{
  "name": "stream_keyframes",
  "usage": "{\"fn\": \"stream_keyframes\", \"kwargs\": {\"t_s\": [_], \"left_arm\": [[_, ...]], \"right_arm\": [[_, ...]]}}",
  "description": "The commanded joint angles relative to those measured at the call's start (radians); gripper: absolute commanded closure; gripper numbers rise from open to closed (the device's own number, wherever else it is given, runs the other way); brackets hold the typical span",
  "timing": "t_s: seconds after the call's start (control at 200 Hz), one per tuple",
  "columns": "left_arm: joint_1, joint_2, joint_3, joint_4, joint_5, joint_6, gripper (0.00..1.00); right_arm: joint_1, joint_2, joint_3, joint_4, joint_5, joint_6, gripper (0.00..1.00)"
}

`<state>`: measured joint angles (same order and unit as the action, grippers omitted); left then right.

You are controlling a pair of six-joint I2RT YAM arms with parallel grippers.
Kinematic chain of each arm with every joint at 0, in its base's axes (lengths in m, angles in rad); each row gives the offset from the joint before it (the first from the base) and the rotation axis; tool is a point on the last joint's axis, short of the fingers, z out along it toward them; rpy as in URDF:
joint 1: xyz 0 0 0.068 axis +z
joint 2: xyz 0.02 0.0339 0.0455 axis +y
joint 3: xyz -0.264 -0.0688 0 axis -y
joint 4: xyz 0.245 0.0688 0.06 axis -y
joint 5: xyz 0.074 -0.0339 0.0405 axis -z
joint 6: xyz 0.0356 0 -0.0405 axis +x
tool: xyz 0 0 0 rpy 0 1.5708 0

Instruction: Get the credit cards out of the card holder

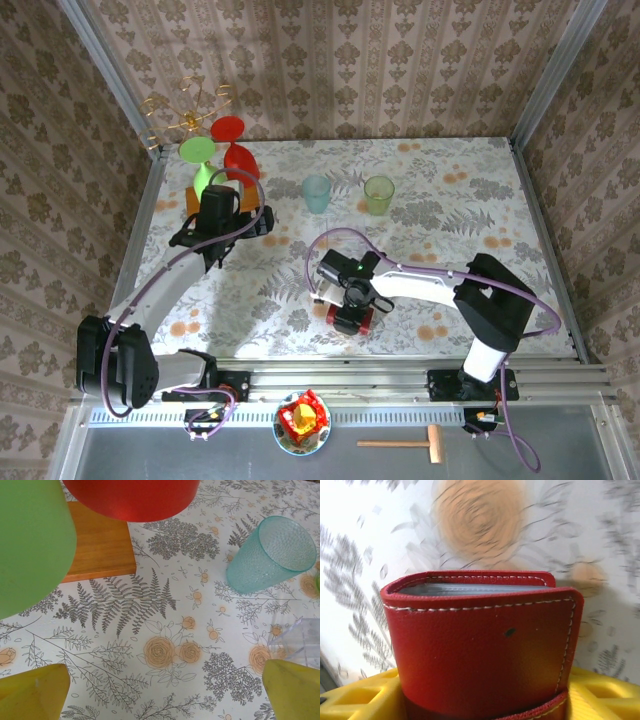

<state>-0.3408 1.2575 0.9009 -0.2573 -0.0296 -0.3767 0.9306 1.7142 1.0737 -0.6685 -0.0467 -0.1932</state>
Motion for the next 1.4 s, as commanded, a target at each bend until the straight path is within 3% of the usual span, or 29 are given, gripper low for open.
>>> {"fn": "stream_keyframes", "kwargs": {"t_s": [0.0, 0.27, 0.485, 0.715, 0.89, 1.105, 1.235, 1.395], "left_arm": [[0.000, -0.001, 0.000, -0.017, 0.028, -0.025, 0.00], [-0.001, 0.001, -0.037, 0.003, 0.063, -0.031, 0.00], [-0.004, -0.006, -0.058, -0.005, 0.112, -0.037, 0.00], [-0.017, -0.021, -0.088, -0.013, 0.141, -0.050, 0.01], [-0.024, -0.022, -0.092, -0.034, 0.167, -0.079, 0.02], [-0.058, -0.021, -0.105, -0.047, 0.215, -0.151, 0.03], [-0.091, -0.019, -0.123, -0.048, 0.249, -0.204, 0.06], [-0.139, -0.007, -0.152, -0.014, 0.290, -0.274, 0.13]], "right_arm": [[0.006, -0.002, 0.075, -0.043, 0.080, 0.344, 0.37], [-0.010, 0.078, 0.171, -0.053, 0.059, 0.935, 0.48], [-0.003, 0.125, 0.178, -0.023, 0.080, 1.184, 0.50], [-0.003, 0.191, 0.244, -0.062, 0.190, 1.235, 0.41], [-0.019, 0.243, 0.288, -0.077, 0.183, 1.200, 0.37], [-0.036, 0.210, 0.298, -0.096, 0.182, 1.174, 0.19], [-0.039, 0.170, 0.305, -0.124, 0.181, 1.152, 0.18], [-0.038, 0.141, 0.299, -0.161, 0.176, 1.144, 0.29]]}}
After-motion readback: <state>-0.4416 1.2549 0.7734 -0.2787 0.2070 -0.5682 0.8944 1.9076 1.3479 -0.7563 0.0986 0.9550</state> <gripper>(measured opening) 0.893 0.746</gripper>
